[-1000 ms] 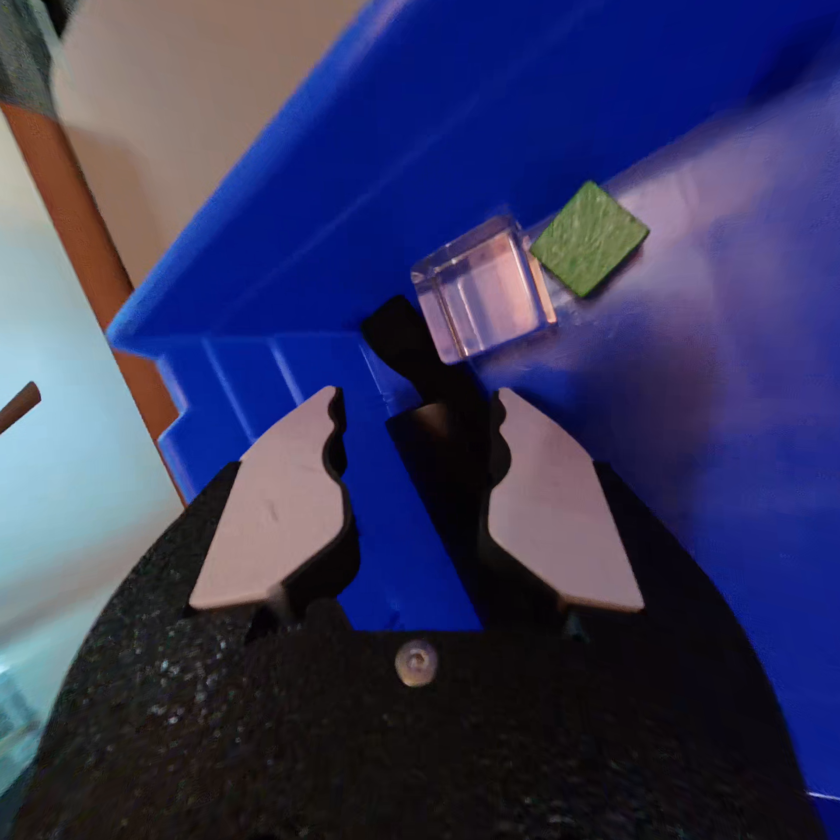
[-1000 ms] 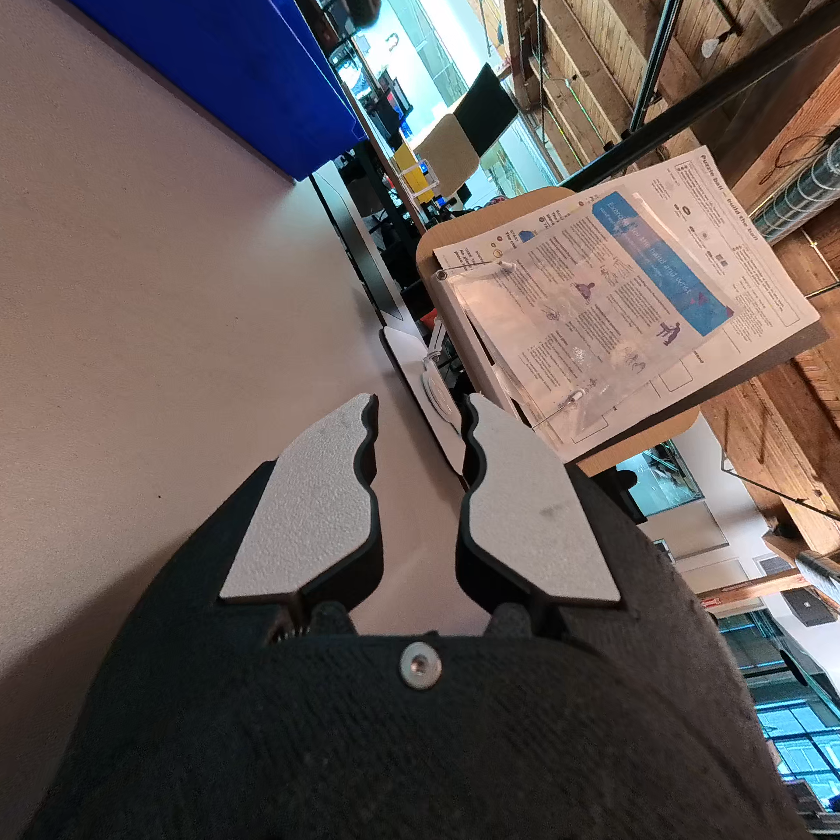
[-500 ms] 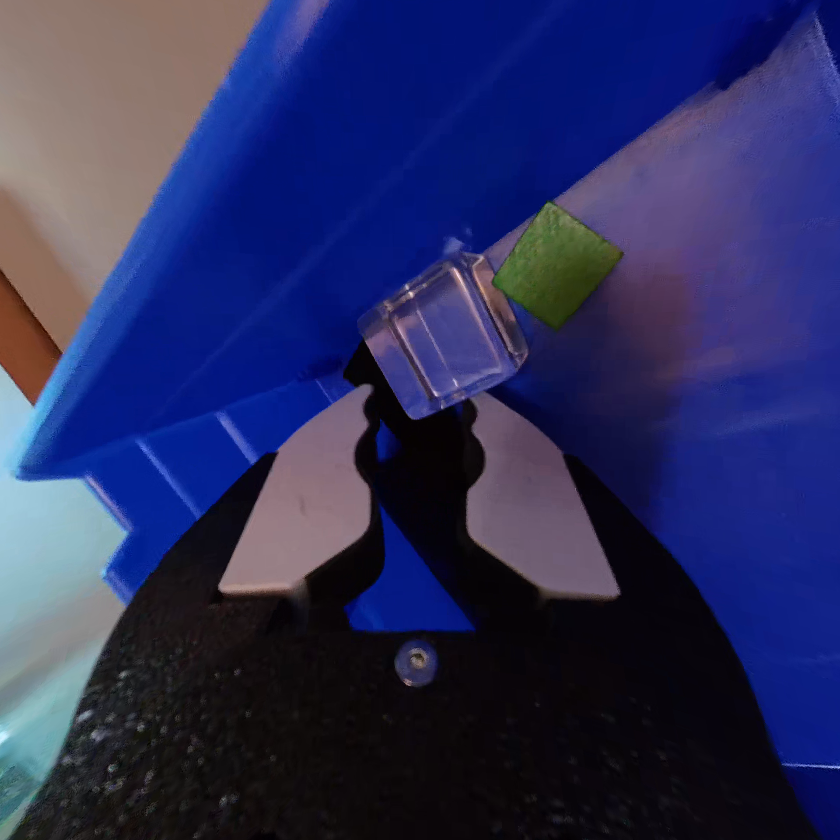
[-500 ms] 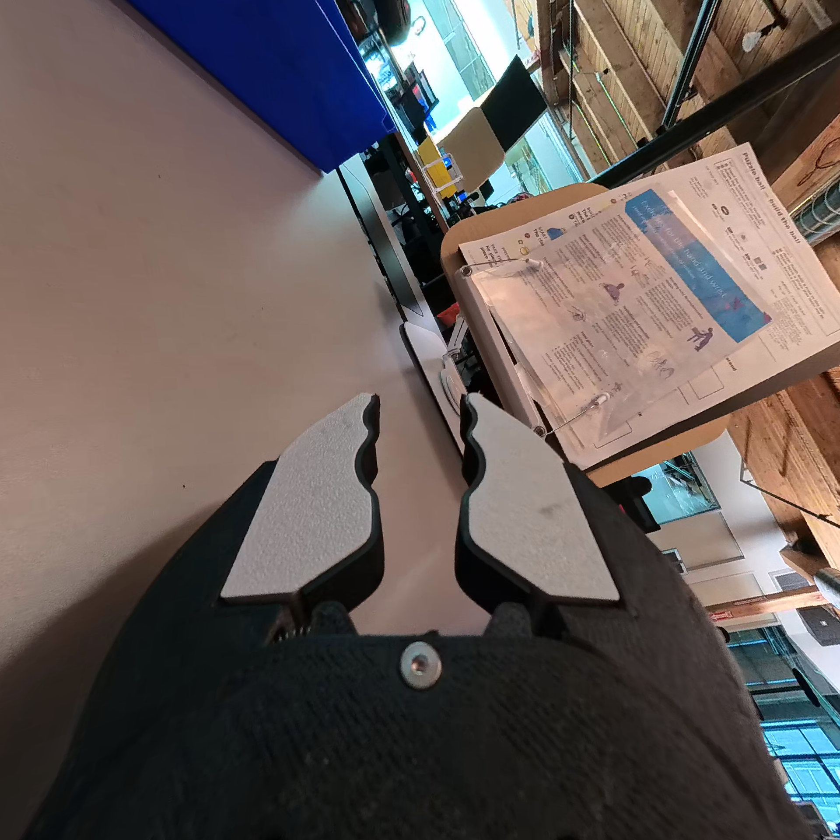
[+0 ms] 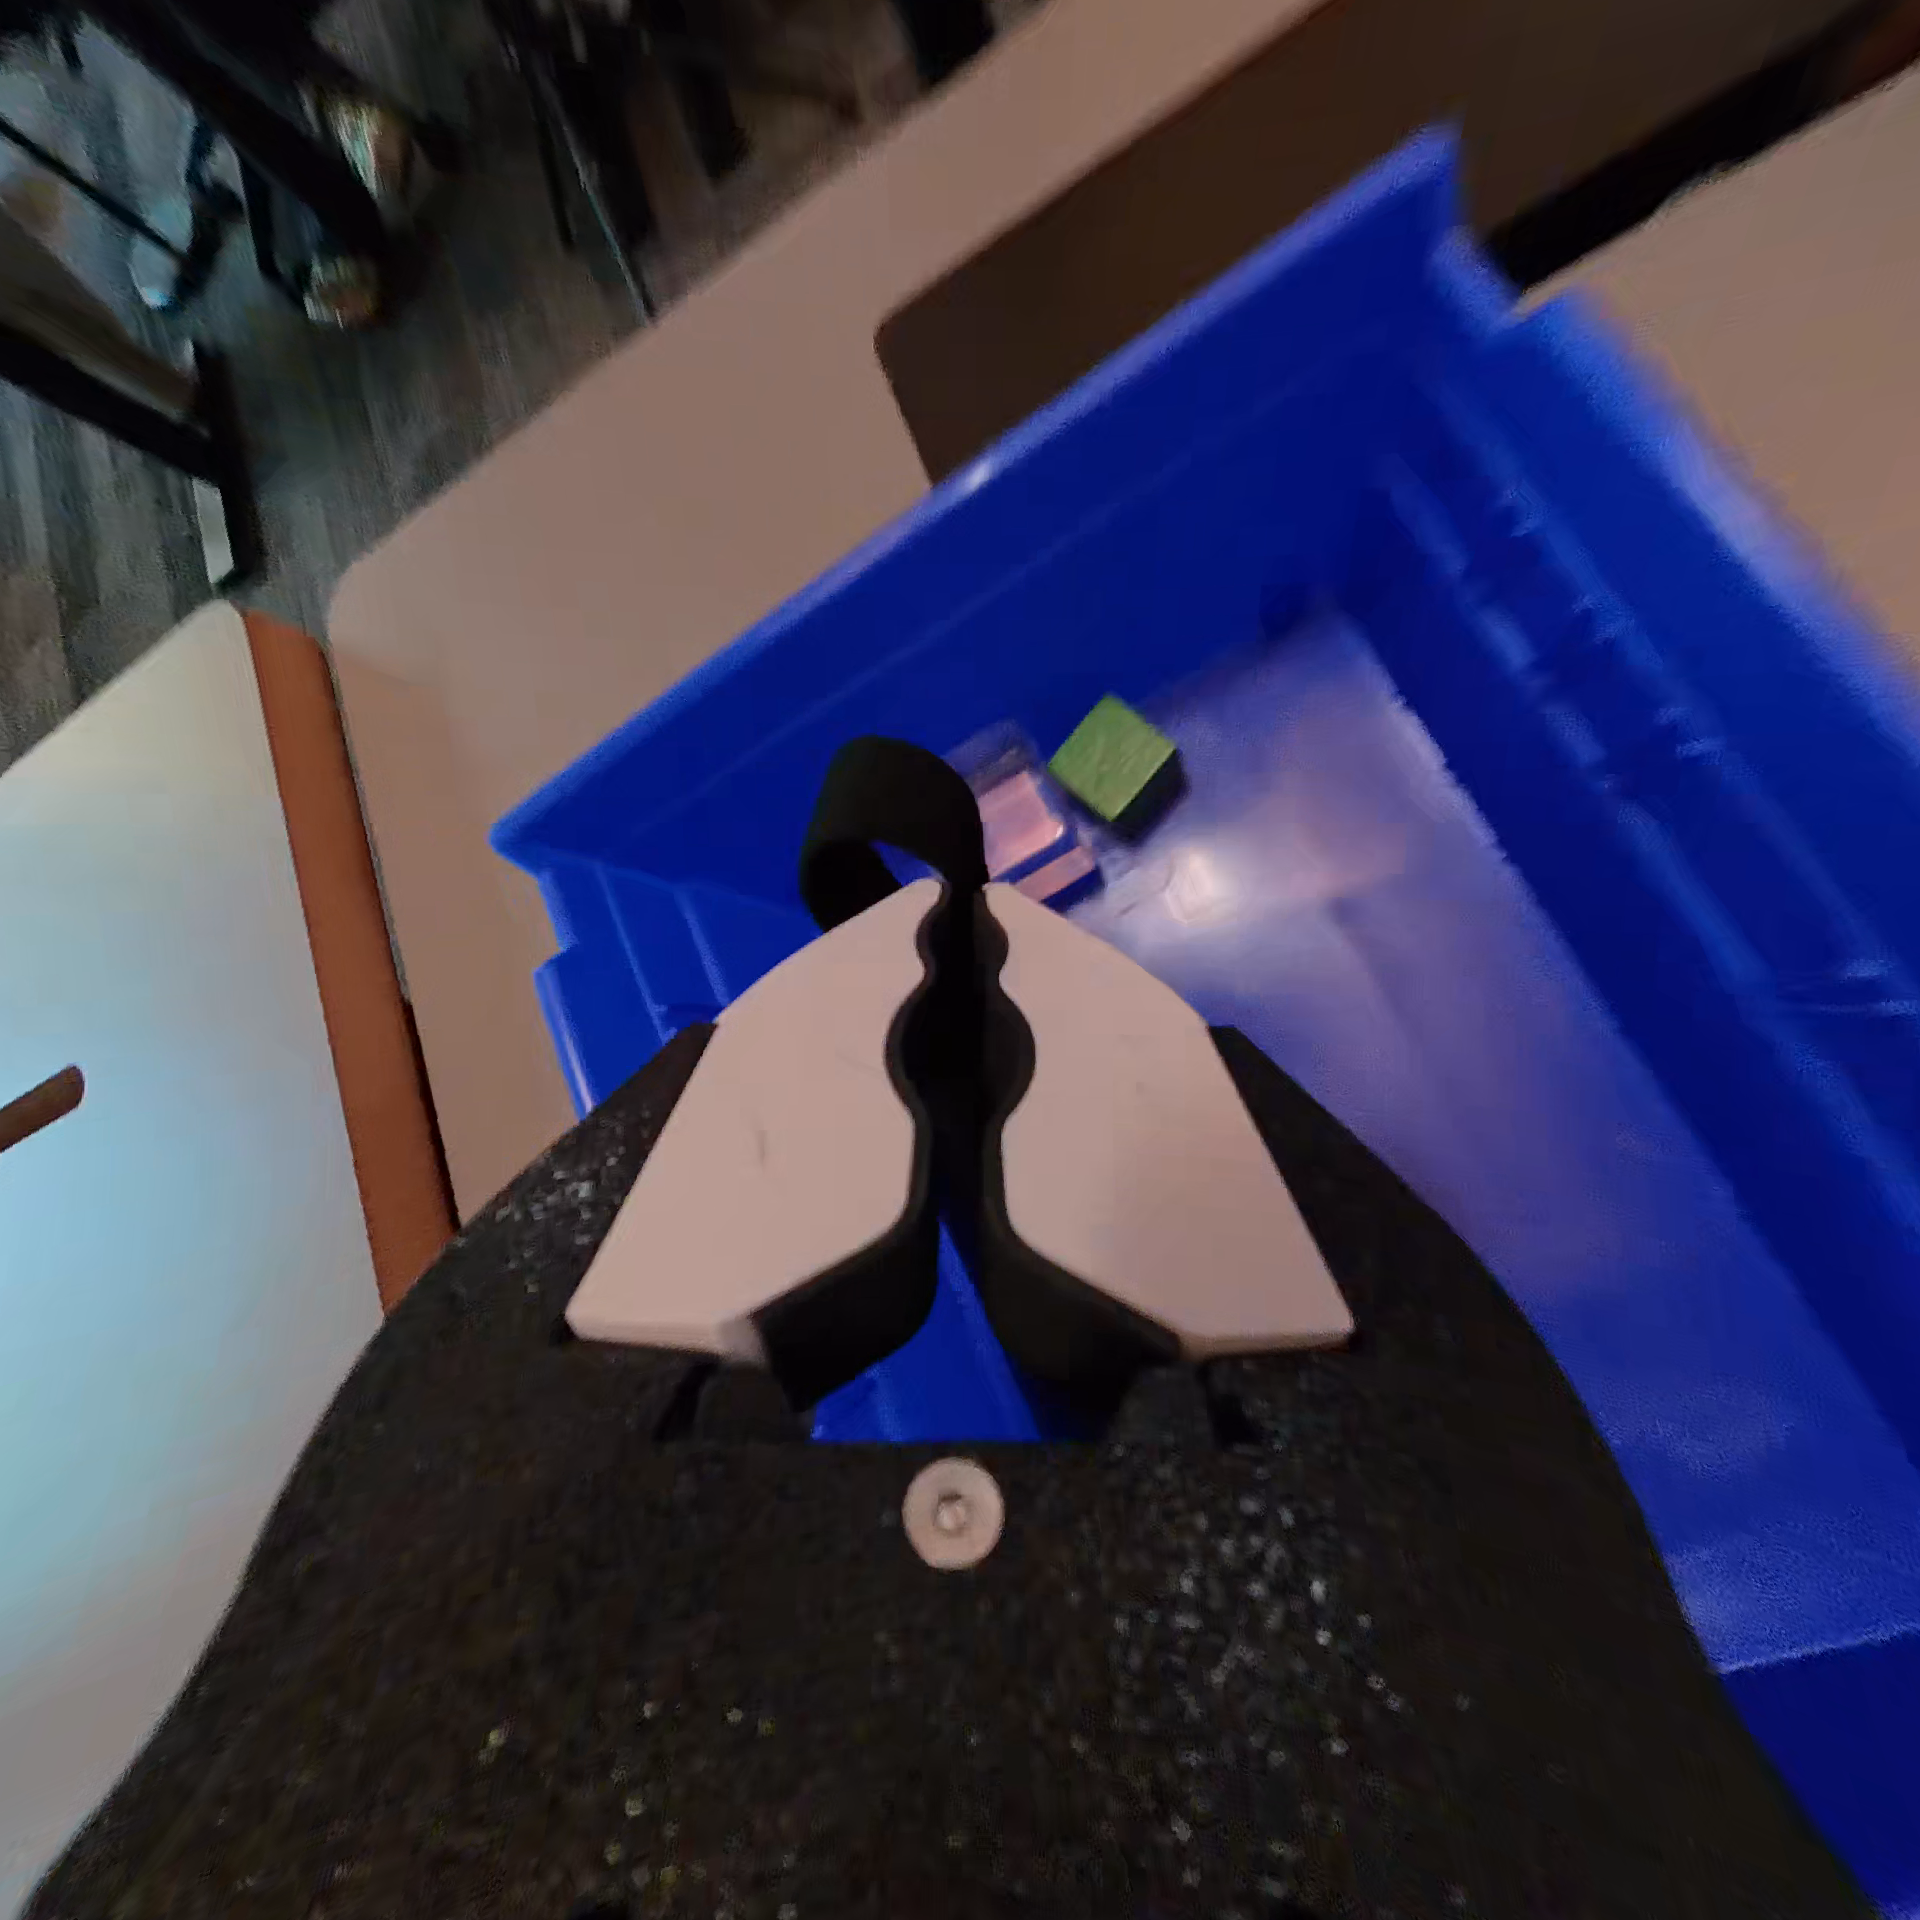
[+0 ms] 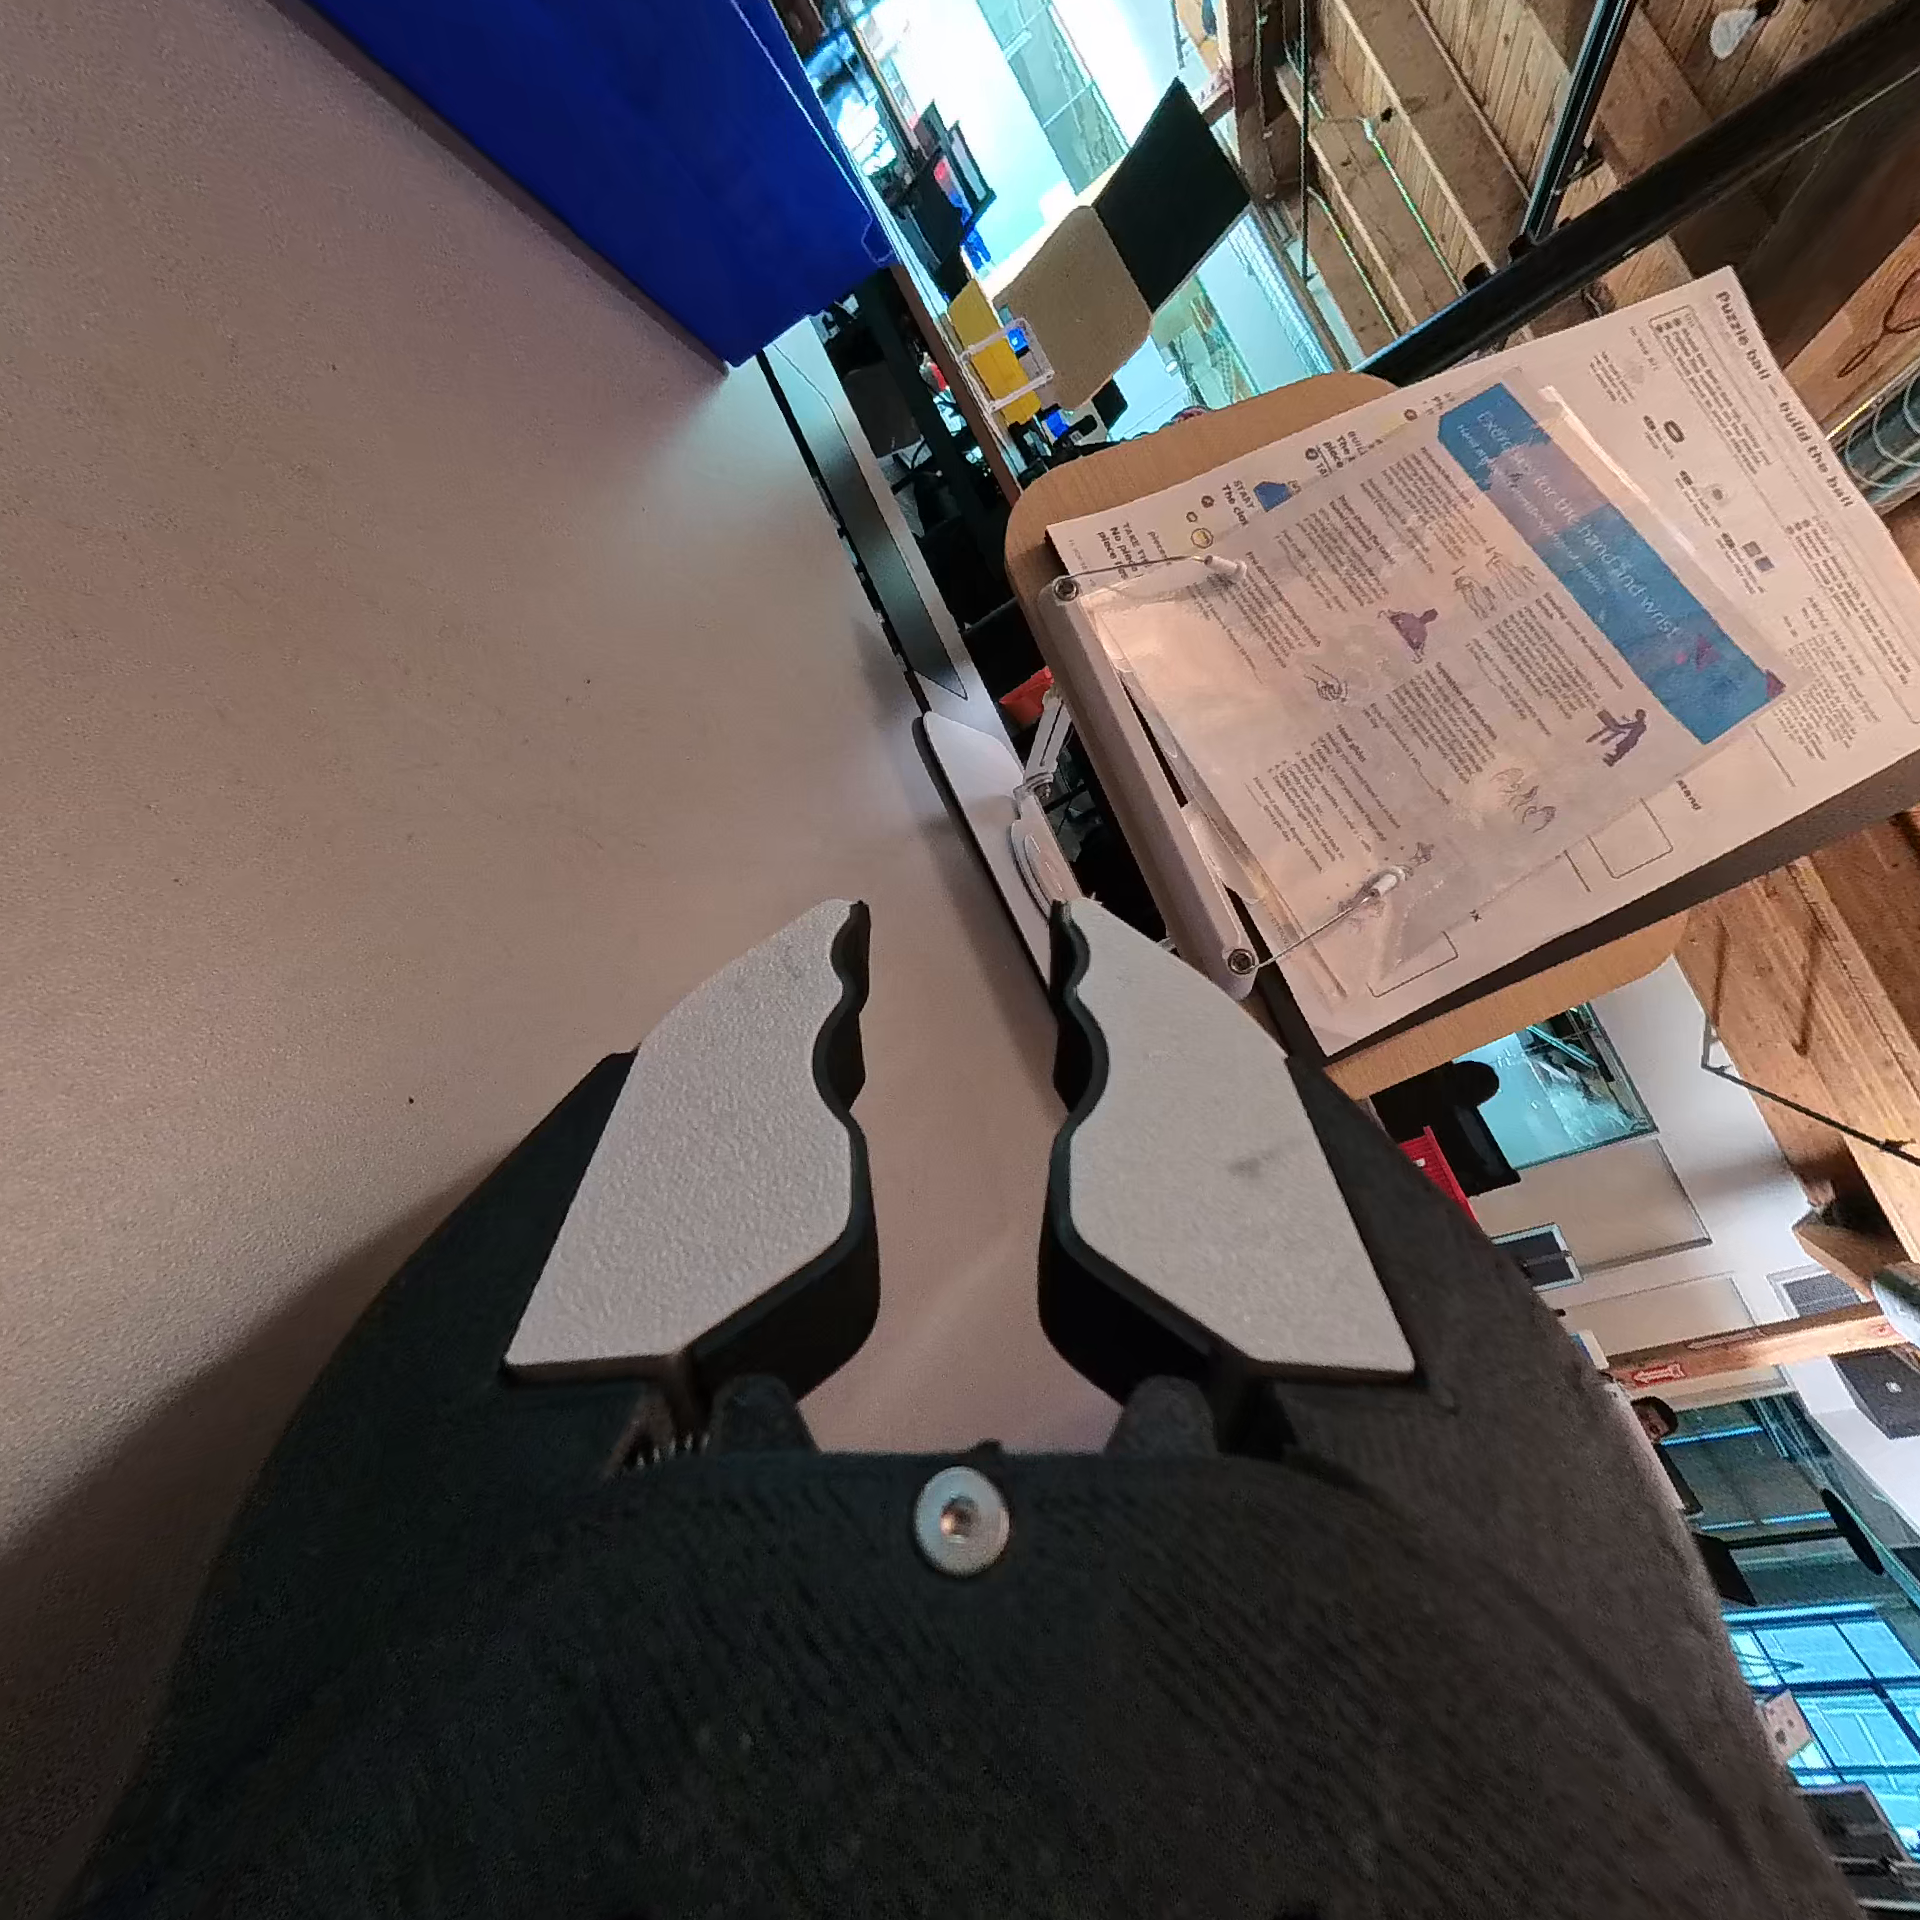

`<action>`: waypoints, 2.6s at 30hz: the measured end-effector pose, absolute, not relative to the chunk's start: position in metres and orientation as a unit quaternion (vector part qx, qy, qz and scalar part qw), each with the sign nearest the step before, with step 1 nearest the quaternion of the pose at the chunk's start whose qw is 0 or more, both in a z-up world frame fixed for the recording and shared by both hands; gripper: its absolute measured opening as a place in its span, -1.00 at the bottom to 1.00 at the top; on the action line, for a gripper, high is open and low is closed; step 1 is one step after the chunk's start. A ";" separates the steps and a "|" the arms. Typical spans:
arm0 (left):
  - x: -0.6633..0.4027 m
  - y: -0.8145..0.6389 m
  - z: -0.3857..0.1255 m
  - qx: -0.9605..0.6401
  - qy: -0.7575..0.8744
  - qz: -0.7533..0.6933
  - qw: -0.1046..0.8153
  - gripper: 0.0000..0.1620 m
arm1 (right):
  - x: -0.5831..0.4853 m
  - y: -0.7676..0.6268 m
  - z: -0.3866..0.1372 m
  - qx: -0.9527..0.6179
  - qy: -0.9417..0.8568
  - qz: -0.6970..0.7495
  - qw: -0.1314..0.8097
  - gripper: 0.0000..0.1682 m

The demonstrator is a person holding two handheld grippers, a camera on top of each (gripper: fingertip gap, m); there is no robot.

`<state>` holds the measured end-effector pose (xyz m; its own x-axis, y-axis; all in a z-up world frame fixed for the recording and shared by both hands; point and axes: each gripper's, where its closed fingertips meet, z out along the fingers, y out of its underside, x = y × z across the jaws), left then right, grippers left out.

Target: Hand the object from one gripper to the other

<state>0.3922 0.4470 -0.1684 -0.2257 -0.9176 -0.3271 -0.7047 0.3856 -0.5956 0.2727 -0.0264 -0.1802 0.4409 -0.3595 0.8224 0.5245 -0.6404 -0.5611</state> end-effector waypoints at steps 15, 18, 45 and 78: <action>0.316 0.288 0.002 -0.311 0.699 -0.415 0.493 -0.98 | 0.255 -0.015 -0.157 -0.702 -0.017 -0.468 0.537 -0.41; 0.285 0.222 0.015 -0.255 0.684 -0.512 0.453 -0.98 | 0.244 -0.006 -0.147 -0.678 -0.011 -0.427 0.598 -0.29; 0.198 0.060 -0.074 -0.065 0.571 -0.807 0.134 -0.98 | 0.184 0.054 -0.159 -0.696 0.064 0.089 0.710 -0.26; 0.190 0.059 -0.070 -0.043 0.567 -0.810 0.145 -0.98 | 0.174 0.050 -0.162 -0.717 0.049 0.071 0.692 -0.14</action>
<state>0.1899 0.0594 -0.0698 -0.9544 -0.2832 -0.0939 0.1851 -0.3153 -0.9308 0.1741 0.0498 -0.1623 0.9853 0.0283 -0.1685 -0.1674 -0.0369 -0.9852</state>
